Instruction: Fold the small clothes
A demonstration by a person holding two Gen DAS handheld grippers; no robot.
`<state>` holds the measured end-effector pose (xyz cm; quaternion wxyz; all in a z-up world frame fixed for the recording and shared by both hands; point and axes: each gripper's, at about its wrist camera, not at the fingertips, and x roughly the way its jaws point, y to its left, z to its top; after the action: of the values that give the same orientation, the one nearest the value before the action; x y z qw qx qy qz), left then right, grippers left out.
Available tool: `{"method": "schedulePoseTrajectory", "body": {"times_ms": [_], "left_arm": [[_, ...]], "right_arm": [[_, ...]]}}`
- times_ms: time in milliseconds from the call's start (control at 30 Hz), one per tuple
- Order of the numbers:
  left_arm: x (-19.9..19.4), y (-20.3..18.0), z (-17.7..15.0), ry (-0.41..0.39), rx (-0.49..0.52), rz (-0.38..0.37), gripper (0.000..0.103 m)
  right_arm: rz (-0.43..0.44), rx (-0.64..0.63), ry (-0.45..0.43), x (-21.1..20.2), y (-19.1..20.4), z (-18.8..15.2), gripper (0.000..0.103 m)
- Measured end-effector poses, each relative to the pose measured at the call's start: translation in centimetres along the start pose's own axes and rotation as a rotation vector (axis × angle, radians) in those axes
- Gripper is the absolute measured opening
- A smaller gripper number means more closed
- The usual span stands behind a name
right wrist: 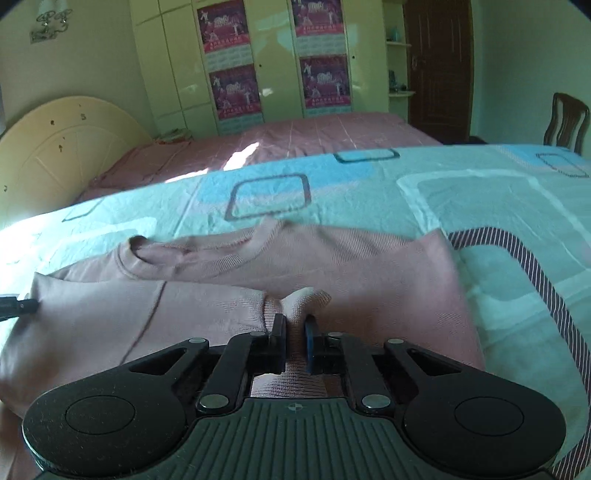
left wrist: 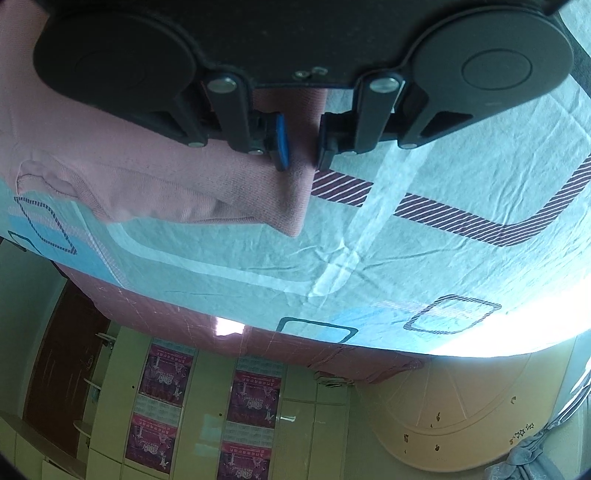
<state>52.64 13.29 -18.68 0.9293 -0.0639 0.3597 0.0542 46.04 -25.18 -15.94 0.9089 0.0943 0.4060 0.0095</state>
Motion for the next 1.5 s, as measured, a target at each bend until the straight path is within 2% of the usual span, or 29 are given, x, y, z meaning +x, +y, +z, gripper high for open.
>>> {"method": "schedulePoseTrajectory", "body": {"times_ms": [133,200,267,433,667,867,967,1033,1133,1233,1300,1367,1500], "left_arm": [[-0.2,-0.2,0.1,0.001,0.02,0.013,0.021],[-0.5,-0.2,0.2,-0.002,0.025,0.025,0.025],[-1.1,-0.1,0.4,-0.01,0.013,0.023,0.025],[-3.6,-0.8,0.5,-0.05,0.034,-0.005,0.027],[-7.3,-2.9,-1.1,-0.039,0.083,-0.102,0.031],[-8.0,-5.6,-4.7,0.037,0.141,-0.184,0.032],[-7.6,-5.8,-6.6,0.065,0.156,-0.176,0.032],[-7.9,-5.5,-7.4,0.044,0.176,-0.171,0.034],[-8.0,-5.0,-7.1,0.057,0.158,-0.163,0.034],[-7.9,-5.3,-7.0,0.059,0.166,-0.149,0.034],[-8.0,-5.4,-7.1,0.056,0.164,-0.144,0.034],[-8.0,-5.5,-7.1,0.057,0.161,-0.139,0.034],[-8.0,-5.8,-7.0,0.063,0.174,-0.12,0.034]], "right_arm": [[0.017,0.019,-0.014,-0.6,-0.5,0.0,0.009],[0.001,0.019,-0.038,-1.3,-0.6,0.3,0.018],[-0.016,0.001,-0.073,-2.2,-0.4,0.6,0.02],[0.007,-0.001,-0.098,-3.6,0.0,0.8,0.034],[0.077,-0.024,-0.086,-4.5,2.1,0.6,0.035],[0.138,-0.09,-0.03,-4.1,5.0,-0.9,0.035],[0.095,-0.149,0.016,-3.2,5.6,-1.9,0.035],[0.054,-0.183,0.056,-2.5,5.0,-2.8,0.035],[0.026,-0.157,0.052,-2.9,3.5,-3.3,0.035],[0.048,-0.129,0.032,-3.4,3.5,-3.1,0.035],[0.037,-0.16,0.066,-2.6,3.7,-3.6,0.035],[0.031,-0.183,0.061,-2.7,3.6,-3.6,0.035],[0.059,-0.131,0.048,-3.9,3.0,-3.3,0.035]]}}
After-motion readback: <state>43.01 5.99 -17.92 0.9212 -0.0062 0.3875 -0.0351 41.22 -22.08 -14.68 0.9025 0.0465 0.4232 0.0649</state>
